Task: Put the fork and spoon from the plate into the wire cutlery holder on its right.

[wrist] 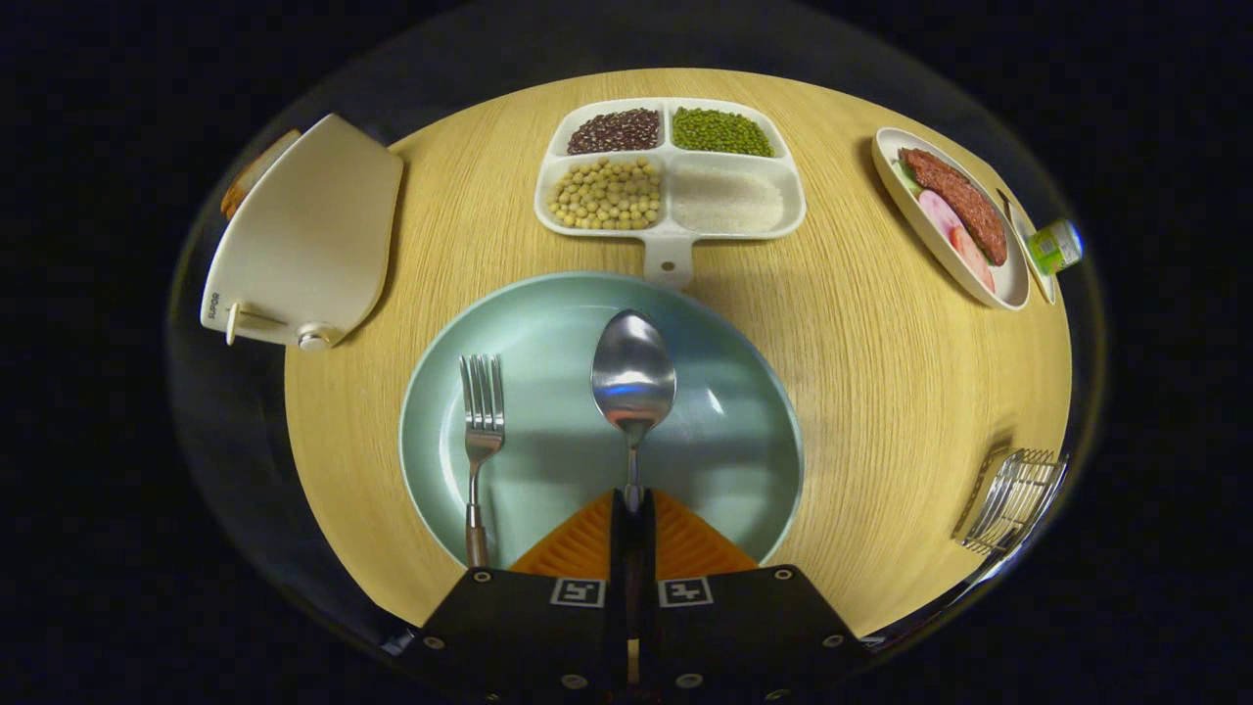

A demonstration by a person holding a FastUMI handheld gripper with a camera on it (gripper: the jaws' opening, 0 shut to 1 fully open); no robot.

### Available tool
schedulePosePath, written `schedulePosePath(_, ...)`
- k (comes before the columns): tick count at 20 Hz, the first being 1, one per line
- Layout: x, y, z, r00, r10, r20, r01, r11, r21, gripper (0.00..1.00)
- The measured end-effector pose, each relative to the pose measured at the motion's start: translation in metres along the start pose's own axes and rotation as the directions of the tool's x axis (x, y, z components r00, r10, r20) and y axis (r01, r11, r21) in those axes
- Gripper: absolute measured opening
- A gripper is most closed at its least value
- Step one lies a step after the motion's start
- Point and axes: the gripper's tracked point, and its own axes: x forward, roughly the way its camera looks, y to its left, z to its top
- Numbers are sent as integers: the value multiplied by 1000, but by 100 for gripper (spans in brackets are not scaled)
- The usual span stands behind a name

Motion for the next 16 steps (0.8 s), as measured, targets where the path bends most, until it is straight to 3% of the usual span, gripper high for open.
schedulePosePath(9,-48,-14,6,989,49,142,-47,999,-21,4)
schedulePosePath(16,-114,-63,-8,971,75,228,-75,997,-12,4)
